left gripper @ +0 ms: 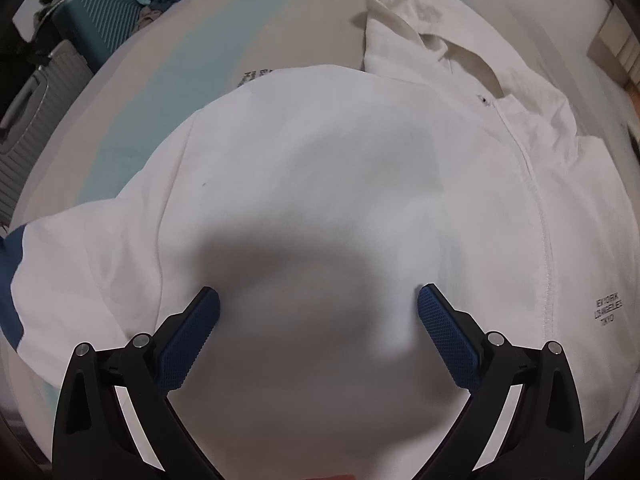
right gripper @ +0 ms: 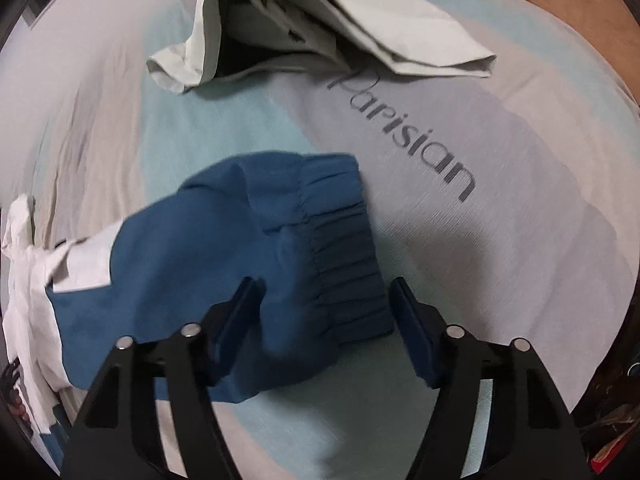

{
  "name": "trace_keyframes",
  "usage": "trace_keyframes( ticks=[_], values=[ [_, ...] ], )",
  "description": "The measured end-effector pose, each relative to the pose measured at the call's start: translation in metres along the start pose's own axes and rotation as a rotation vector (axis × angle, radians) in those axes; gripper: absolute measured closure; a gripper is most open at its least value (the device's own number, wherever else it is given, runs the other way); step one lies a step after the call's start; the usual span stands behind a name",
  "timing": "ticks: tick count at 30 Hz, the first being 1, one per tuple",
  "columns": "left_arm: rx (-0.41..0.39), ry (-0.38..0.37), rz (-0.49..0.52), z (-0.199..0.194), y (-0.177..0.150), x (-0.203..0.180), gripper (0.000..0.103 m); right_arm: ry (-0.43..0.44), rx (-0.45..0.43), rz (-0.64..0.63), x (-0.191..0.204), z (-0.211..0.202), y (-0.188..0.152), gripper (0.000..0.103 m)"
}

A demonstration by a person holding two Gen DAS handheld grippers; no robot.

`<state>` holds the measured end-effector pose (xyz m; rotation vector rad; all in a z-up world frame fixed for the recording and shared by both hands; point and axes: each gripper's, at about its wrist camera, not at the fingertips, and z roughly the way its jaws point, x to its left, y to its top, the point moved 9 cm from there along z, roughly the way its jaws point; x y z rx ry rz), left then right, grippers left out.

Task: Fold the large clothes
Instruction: 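Move the right tool to the blue sleeve cuff and close on it, then lift the blue cuff with the right tool while the left tool grasps the other cuff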

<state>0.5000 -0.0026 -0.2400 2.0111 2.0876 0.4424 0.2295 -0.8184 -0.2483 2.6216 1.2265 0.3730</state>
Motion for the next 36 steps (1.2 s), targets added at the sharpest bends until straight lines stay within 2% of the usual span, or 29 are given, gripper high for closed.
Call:
trace_keyframes(
  ticks=[5,9,13,14,16,19,21,25,28,31,36],
  values=[
    [0.032,0.017,0.032,0.009,-0.002,-0.006,0.006,0.002,0.029,0.034,-0.002,0.006,-0.005,0.044],
    [0.060,0.025,0.030,0.012,-0.003,-0.009,0.006,0.007,0.061,0.064,-0.002,0.014,-0.002,0.039],
    [0.096,0.050,0.051,0.014,-0.004,-0.014,0.006,-0.024,0.088,0.073,0.000,0.018,-0.001,0.036],
    [0.103,0.054,0.054,0.014,-0.004,-0.014,0.006,-0.035,0.099,0.075,0.001,0.019,-0.001,0.037],
    [0.109,0.050,0.058,0.015,-0.005,-0.014,0.006,-0.046,0.106,0.096,0.001,0.018,0.000,0.051],
    [0.102,0.028,0.057,0.016,-0.004,-0.013,0.006,-0.031,0.111,0.116,0.005,0.014,0.001,0.066],
    [0.091,0.009,0.063,0.015,-0.005,-0.013,0.006,-0.033,0.113,0.120,0.010,0.009,-0.001,0.069],
    [0.088,-0.010,0.074,0.013,-0.007,-0.010,0.006,-0.057,0.111,0.114,0.024,-0.003,-0.003,0.070],
    [0.092,-0.019,0.080,0.010,-0.006,-0.009,0.006,-0.039,0.090,0.123,0.038,-0.017,-0.001,0.070],
    [0.085,-0.036,0.078,0.005,-0.003,-0.009,0.006,-0.086,0.048,0.102,0.047,-0.036,0.003,0.070],
    [0.065,-0.050,0.104,-0.007,0.000,-0.009,0.006,-0.025,0.025,0.059,0.092,-0.058,0.003,0.070]
  ],
)
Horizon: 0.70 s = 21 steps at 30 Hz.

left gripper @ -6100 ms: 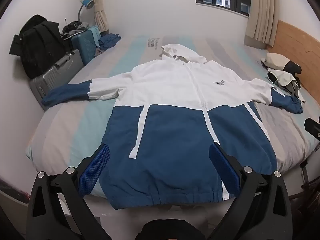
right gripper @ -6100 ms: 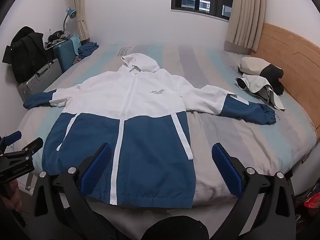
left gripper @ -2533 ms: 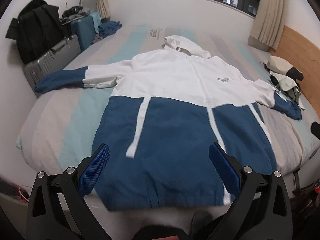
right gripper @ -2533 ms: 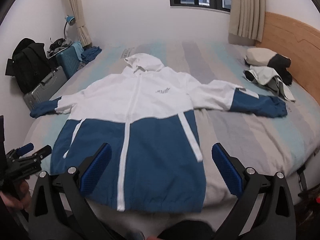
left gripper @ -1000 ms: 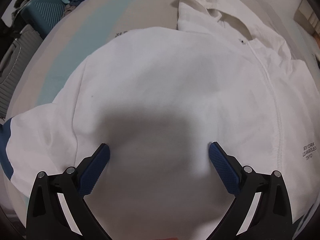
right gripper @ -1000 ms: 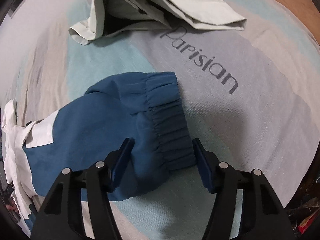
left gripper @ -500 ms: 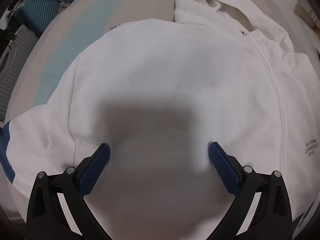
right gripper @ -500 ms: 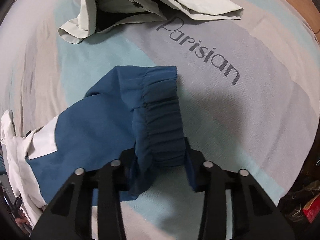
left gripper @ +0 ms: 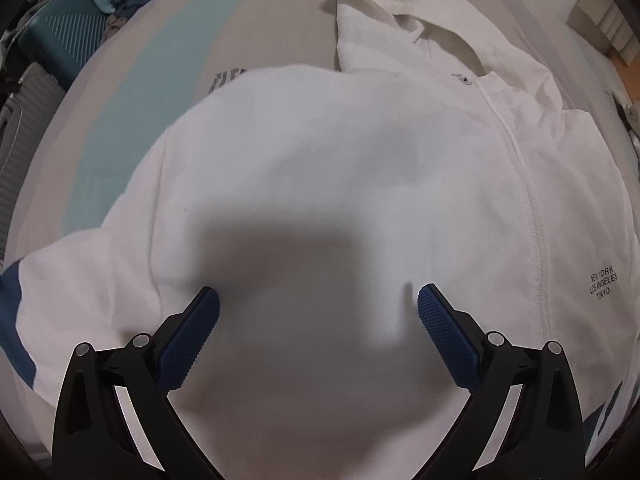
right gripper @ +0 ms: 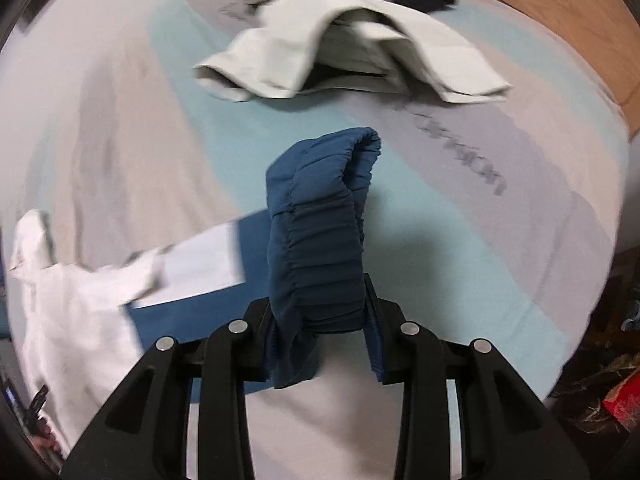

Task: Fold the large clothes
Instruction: 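Lift the blue cuff with the right tool while the left tool grasps the other cuff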

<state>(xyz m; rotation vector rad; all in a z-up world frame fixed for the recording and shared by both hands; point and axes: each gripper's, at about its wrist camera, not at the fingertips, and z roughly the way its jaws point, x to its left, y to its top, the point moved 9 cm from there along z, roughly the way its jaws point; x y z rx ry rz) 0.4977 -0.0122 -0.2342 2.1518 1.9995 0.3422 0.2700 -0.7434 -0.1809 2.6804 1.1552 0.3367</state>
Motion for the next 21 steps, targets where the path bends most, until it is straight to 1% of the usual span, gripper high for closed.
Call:
trace_keyframes(
  ticks=[3,5,6,8,9,10,15,17,21],
  values=[
    [-0.001,-0.003,0.005,-0.009,0.003,0.007,0.006,0.009,0.004,-0.059,0.035,-0.009,-0.004,0.071],
    [-0.005,-0.004,0.007,-0.015,0.003,0.013,0.006,0.011,0.000,-0.091,0.051,-0.018,-0.006,0.071],
    [-0.004,-0.003,0.010,-0.018,0.016,0.023,0.006,0.023,0.001,-0.102,0.065,-0.021,-0.008,0.071],
    [0.007,-0.007,0.002,-0.020,0.019,0.028,0.006,0.042,-0.002,-0.130,0.087,-0.030,-0.012,0.071],
    [0.008,-0.014,-0.005,-0.020,0.007,0.028,0.006,0.054,-0.004,-0.143,0.104,-0.034,-0.013,0.071],
    [0.007,-0.019,-0.010,-0.026,0.006,0.034,0.006,0.069,-0.003,-0.148,0.116,-0.036,-0.015,0.071],
    [-0.008,-0.022,-0.023,-0.038,0.017,0.054,0.006,0.131,-0.019,-0.214,0.193,-0.052,-0.026,0.071],
    [-0.011,-0.020,-0.027,-0.042,0.017,0.068,0.006,0.156,-0.023,-0.242,0.222,-0.058,-0.033,0.071],
    [-0.019,-0.022,-0.042,-0.052,0.009,0.090,0.006,0.174,-0.026,-0.330,0.281,-0.061,-0.053,0.071]
  ],
)
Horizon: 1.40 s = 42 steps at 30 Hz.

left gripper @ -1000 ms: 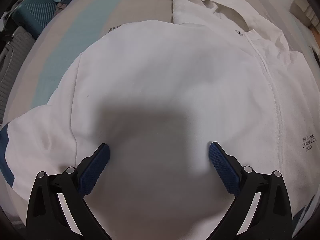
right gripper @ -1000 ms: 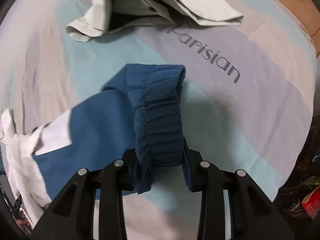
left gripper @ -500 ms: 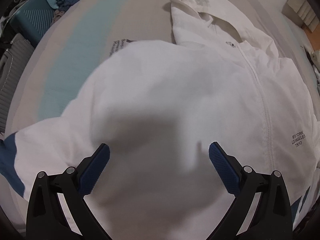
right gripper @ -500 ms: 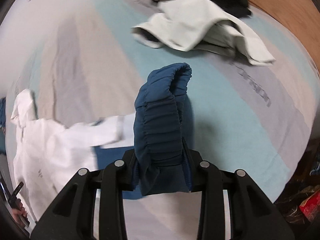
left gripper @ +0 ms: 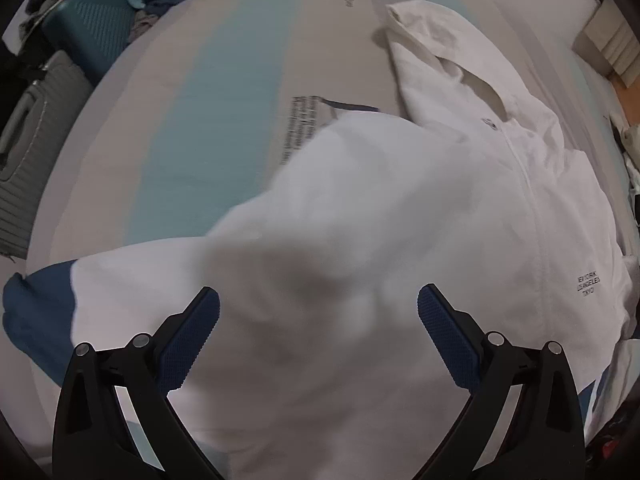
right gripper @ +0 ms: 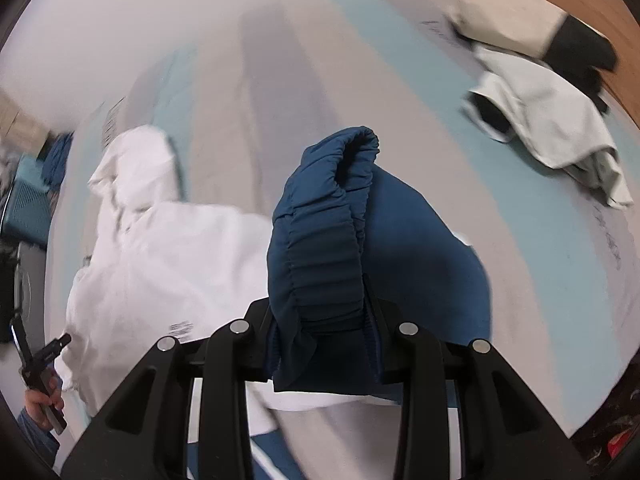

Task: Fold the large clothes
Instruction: 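Lift the blue cuff with the right tool while the left tool grasps the other cuff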

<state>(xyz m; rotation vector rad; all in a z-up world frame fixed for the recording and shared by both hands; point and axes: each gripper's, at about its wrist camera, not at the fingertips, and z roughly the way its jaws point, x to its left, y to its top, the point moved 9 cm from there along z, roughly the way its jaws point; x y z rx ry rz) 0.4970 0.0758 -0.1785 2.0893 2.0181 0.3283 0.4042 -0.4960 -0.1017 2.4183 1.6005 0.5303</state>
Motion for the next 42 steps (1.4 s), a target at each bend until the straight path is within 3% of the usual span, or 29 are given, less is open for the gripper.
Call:
trace_keyframes(
  ticks=[16,30,42],
  values=[
    [-0.008,-0.002,-0.090,-0.007,-0.006,0.107,0.006,0.134,0.034,-0.194,0.219,0.024,-0.036,0.072],
    [0.009,0.043,-0.210,-0.013,-0.044,0.226,0.006,0.233,0.108,-0.459,0.412,0.054,-0.114,0.072],
    [0.032,0.097,-0.312,-0.012,-0.093,0.315,0.006,0.183,0.176,-0.669,0.499,0.088,-0.182,0.072]
  ],
)
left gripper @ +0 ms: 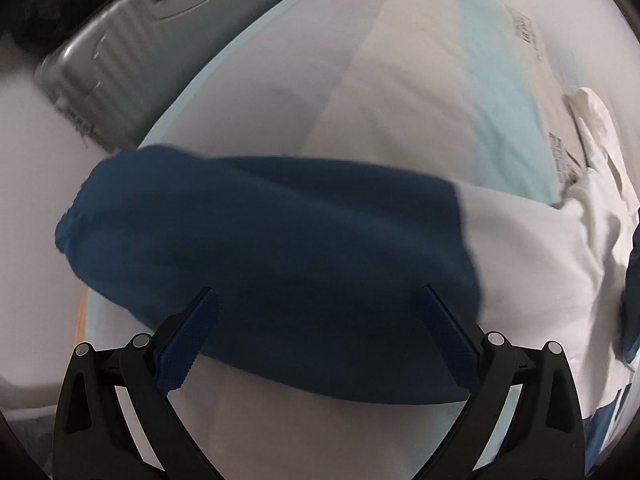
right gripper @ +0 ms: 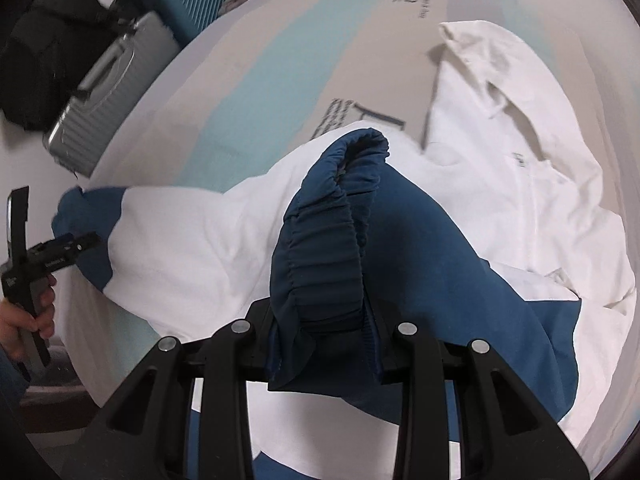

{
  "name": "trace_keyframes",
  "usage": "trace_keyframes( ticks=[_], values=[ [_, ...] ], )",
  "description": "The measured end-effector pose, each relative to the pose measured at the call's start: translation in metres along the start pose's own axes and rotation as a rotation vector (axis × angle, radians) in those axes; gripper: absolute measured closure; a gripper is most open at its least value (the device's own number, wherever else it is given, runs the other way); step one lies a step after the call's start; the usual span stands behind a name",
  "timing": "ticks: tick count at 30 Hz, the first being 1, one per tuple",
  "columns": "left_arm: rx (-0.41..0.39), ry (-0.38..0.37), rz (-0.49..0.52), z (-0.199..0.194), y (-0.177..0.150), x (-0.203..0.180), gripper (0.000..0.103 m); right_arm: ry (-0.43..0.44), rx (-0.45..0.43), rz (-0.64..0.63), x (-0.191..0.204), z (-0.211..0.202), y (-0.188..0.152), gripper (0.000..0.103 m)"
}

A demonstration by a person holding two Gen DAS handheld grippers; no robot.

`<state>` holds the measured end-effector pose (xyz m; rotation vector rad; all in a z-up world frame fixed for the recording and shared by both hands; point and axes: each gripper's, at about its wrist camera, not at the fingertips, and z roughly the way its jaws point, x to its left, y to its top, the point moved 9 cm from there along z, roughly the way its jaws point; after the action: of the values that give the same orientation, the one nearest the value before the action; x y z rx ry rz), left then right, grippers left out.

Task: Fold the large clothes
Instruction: 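Lift the blue cuff with the right tool while the left tool grasps the other cuff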

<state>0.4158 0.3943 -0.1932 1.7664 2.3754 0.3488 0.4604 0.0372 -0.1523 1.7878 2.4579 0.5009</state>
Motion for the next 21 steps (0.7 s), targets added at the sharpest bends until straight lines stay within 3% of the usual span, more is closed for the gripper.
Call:
trace_keyframes(
  ticks=[15,21],
  values=[
    [-0.035,0.023,-0.170,0.001,-0.010,0.103,0.006,-0.096,0.075,-0.116,0.050,0.038,-0.011,0.071],
    [-0.026,0.025,-0.218,0.003,-0.013,0.128,0.006,-0.120,0.096,-0.127,0.061,0.049,-0.014,0.055]
  ],
)
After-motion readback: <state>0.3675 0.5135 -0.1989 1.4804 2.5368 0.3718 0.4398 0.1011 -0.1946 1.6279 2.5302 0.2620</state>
